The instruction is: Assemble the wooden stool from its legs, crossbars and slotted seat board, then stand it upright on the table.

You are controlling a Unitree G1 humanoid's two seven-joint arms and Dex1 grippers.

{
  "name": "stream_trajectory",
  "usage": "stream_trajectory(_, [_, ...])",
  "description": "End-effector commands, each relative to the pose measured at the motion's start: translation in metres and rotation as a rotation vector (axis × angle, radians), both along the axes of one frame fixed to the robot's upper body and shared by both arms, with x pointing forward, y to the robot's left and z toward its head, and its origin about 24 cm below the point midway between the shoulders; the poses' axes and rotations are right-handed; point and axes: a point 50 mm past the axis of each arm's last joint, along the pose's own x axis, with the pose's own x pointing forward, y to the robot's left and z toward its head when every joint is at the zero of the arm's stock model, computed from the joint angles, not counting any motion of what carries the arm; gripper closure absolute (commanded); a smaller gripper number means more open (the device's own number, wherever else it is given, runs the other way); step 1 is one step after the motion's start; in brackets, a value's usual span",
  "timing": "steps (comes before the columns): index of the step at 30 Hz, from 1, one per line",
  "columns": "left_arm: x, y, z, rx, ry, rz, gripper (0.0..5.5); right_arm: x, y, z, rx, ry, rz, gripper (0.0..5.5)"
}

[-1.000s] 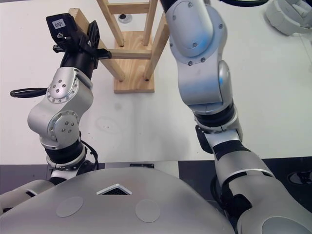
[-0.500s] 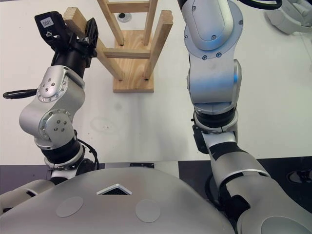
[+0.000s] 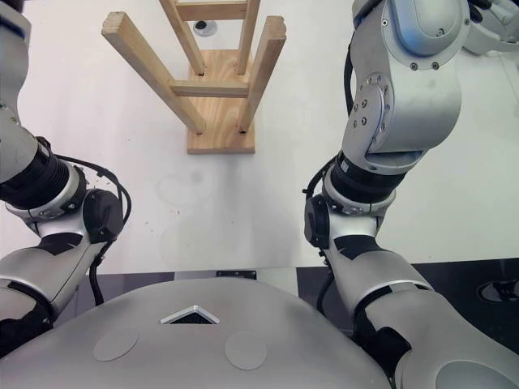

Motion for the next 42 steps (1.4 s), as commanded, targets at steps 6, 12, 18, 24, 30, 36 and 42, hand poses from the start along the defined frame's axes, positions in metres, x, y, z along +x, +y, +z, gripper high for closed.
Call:
stream_trajectory(6, [0.005, -0.014, -0.080, 0.063, 0.248, -0.040, 1.29, 0.003, 0.016, -0.085, -0.118, 0.463, 0.070, 1.05])
stream_trajectory(12, [0.007, -0.027, -0.106, -0.017, 0.337, -0.141, 1.29, 0.000, 0.017, -0.107, -0.196, 0.580, 0.066, 1.05])
stream_trajectory(18, [0.014, -0.021, -0.045, -0.140, 0.152, -0.172, 1.29, 0.007, 0.019, -0.054, -0.068, 0.333, 0.048, 1.05])
stream_trajectory(24, [0.011, -0.004, 0.024, -0.044, -0.095, -0.122, 1.29, -0.005, 0.012, 0.015, 0.078, -0.038, 0.065, 1.05])
stream_trajectory(30, [0.019, -0.011, -0.030, 0.042, 0.076, -0.116, 1.29, 0.005, 0.015, -0.030, 0.034, 0.172, 0.094, 1.05])
stream_trajectory(36, [0.024, -0.011, -0.118, 0.090, 0.337, -0.119, 1.29, 0.007, 0.014, -0.101, -0.140, 0.509, 0.066, 1.05])
stream_trajectory(42, [0.030, -0.014, -0.050, -0.062, 0.091, -0.156, 1.29, 0.010, 0.017, -0.040, -0.051, 0.223, 0.054, 1.05])
